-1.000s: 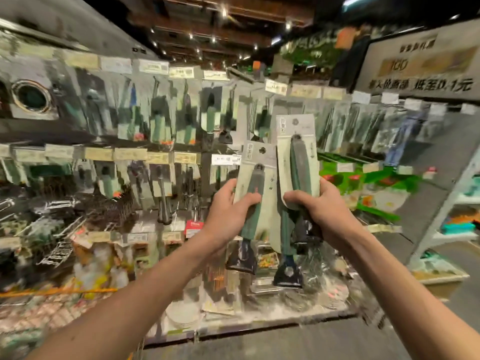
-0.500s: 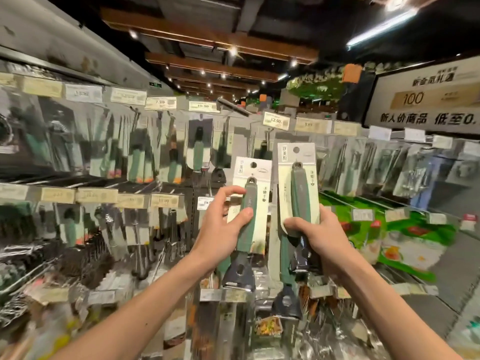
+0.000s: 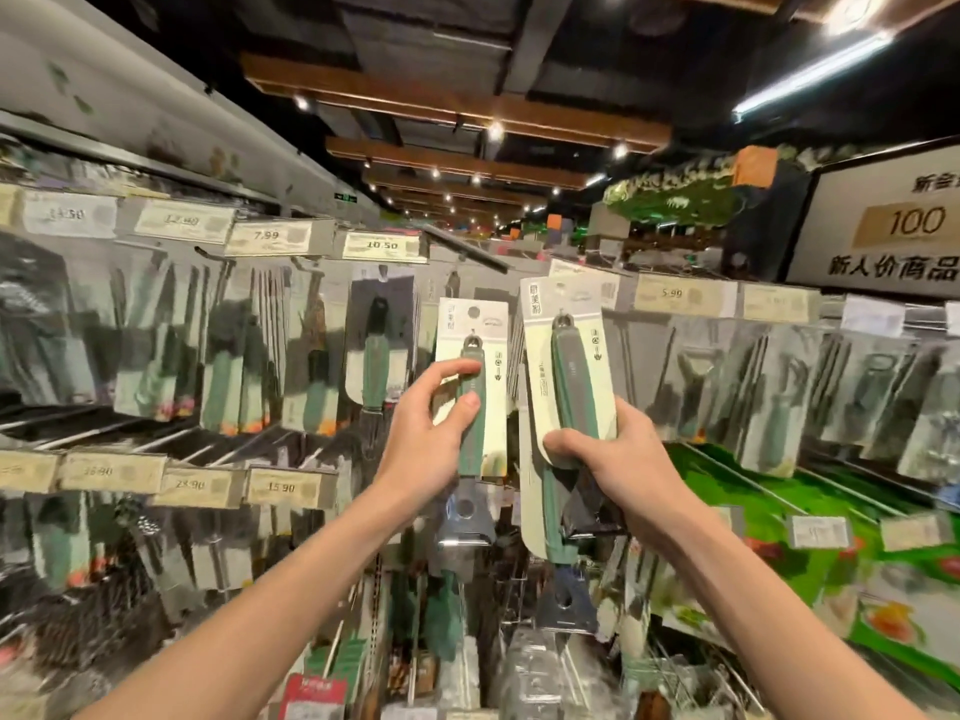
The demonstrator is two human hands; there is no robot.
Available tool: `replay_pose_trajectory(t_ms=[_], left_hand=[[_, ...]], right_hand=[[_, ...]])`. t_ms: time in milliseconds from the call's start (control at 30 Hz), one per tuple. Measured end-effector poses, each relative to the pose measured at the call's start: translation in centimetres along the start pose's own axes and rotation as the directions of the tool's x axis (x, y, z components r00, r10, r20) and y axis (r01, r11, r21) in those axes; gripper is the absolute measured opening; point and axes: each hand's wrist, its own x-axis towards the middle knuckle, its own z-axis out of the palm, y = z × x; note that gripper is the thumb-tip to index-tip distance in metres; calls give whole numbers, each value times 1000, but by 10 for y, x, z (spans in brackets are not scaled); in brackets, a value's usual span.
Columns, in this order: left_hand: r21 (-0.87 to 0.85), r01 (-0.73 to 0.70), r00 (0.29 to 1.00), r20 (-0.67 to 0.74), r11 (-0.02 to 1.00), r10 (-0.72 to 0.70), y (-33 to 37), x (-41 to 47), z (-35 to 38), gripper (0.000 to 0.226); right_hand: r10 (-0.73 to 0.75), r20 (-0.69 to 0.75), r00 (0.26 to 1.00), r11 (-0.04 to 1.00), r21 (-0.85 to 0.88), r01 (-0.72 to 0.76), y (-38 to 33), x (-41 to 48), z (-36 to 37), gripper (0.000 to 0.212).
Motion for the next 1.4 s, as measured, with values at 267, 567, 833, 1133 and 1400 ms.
replay_pose_trajectory(t_ms=[267, 567, 833, 1133, 1400], left_hand=[[32, -15, 991, -133, 999, 19, -19, 51, 2, 38], [147, -45, 994, -96, 988, 59, -35, 61, 12, 46], [143, 71, 993, -104, 987, -56, -39, 80, 15, 44], [294, 231, 973, -74, 928, -218, -74, 123, 24, 54], [411, 305, 936, 36, 859, -350, -74, 106, 24, 58]], right_hand=[[-44, 73, 996, 999, 7, 44, 20, 41, 4, 39], [-43, 166, 985, 996, 85, 30, 29, 62, 5, 38], [-60, 153, 986, 995, 83, 48, 33, 76, 2, 37], [-53, 143, 988, 995, 97, 40, 36, 77, 7, 39], [-69, 120, 990, 989, 137, 52, 35, 73, 0, 32]])
